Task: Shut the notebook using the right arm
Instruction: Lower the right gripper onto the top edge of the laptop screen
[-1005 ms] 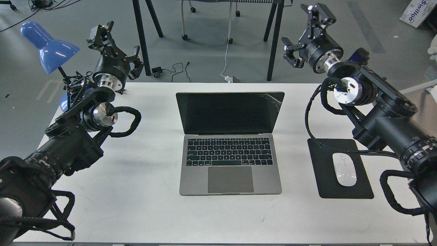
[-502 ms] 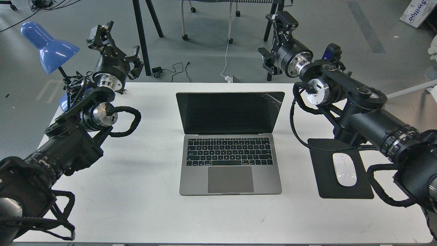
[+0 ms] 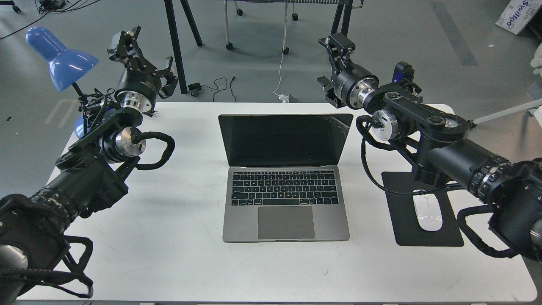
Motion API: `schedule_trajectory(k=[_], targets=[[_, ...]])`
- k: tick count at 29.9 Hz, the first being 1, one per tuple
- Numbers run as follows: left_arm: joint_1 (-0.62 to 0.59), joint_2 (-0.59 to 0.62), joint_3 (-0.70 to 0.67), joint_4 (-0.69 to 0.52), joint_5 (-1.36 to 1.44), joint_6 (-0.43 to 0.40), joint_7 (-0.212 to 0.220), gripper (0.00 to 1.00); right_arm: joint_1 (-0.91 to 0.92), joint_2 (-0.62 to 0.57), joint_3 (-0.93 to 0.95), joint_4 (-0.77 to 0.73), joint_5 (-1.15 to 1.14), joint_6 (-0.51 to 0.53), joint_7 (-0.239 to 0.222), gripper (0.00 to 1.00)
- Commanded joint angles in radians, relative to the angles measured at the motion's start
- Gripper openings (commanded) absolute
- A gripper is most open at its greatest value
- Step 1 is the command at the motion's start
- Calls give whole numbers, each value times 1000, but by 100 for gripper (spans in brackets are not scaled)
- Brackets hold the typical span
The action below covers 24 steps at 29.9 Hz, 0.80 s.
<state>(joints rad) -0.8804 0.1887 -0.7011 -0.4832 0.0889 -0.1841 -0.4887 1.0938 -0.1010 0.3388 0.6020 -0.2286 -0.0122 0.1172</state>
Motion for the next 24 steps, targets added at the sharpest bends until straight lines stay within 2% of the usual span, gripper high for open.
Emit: schedule_trajectory(k=[1, 12, 24], targets=[[0, 0, 0, 0, 0, 0, 0, 100, 6, -3, -20, 1, 0, 5, -1, 100], [0, 0, 2, 0, 0, 0, 0, 100, 9, -5, -98, 41, 0, 23, -1, 100], [0, 2, 2, 0, 0, 0, 0, 100, 9, -49, -130, 131, 0, 130, -16, 100]])
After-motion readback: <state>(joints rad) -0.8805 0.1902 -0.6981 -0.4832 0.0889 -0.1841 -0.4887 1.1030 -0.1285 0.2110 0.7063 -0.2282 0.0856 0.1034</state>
